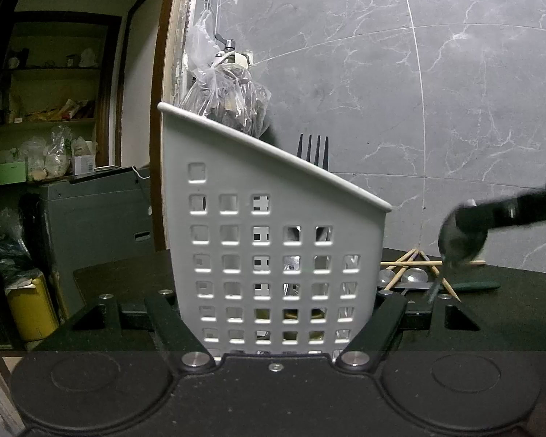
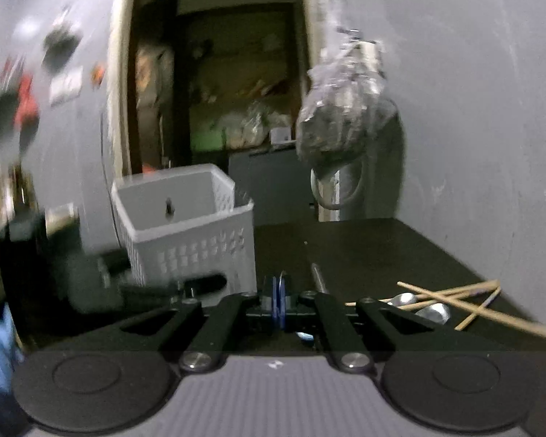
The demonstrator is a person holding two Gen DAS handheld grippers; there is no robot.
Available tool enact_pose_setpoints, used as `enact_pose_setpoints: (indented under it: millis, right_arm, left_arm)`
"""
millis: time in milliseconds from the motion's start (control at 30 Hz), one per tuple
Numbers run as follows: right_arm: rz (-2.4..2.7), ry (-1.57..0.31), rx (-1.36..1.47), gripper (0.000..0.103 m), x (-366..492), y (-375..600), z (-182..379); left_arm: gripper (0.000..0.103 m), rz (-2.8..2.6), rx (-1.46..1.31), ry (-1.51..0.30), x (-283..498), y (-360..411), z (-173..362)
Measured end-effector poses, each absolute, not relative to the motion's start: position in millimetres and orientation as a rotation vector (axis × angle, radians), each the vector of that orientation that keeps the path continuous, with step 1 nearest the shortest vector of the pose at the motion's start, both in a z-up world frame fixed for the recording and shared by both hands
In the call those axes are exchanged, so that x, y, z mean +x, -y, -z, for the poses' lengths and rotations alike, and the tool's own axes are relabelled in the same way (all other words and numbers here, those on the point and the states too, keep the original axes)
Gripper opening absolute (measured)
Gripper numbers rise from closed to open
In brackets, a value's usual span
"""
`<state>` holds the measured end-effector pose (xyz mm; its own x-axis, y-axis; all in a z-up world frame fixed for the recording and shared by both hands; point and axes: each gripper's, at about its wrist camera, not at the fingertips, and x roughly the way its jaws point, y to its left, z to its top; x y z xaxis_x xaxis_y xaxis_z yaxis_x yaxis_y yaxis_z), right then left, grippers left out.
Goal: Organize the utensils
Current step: 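Raise the silver spoon over the basket and lower it in, then open the right gripper and withdraw it from the basket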
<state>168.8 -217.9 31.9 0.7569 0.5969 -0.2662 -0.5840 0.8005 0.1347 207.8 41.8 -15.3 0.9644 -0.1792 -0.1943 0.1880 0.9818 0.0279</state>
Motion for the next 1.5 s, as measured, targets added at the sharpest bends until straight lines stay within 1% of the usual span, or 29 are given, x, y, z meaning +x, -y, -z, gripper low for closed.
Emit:
enact_pose_setpoints:
  millis: [100,267,533,633,900,1133,1300,1500]
  right_arm:
    - [-0.657,-0.313,0.168,0.002,178.8,232.8,-39.7]
    - [-0.675,-0.259,0.261,0.002,183.0,241.8,-57.0]
    - [-0.796,0.002,0.279,0.002,172.2,232.9,-103.0]
    - [-0.857,0.038,0.268,0.002,173.2,219.6,-110.4]
    - [-0.96,0.007,0.271,0.003,182.0,189.6,-111.8]
    - [-0.964,0.078,0.255,0.003,162.9,191.8,-113.2]
    - [-1.003,0.094,0.238,0.003,150.1,188.0,-117.6]
    - [-1.017,0.013,0.227,0.003,159.4,174.4,-107.7]
  left_arm:
    - [0.076,0.185,0.046,-0.192,207.7,-41.4,15.5]
    - [0.076,0.185,0.045,-0.193,207.7,-41.5,15.5]
    - [0.076,0.185,0.046,-0.192,207.6,-41.6,15.8]
    - [0.076,0.185,0.045,-0.193,207.6,-41.7,15.7]
    - [0.076,0.187,0.045,-0.192,207.6,-41.5,15.7]
    - [0.076,0.185,0.046,-0.193,208.6,-41.1,15.8]
    - [0.076,0.185,0.045,-0.193,208.5,-41.5,15.9]
    - [0.076,0.186,0.046,-0.192,208.4,-41.3,15.8]
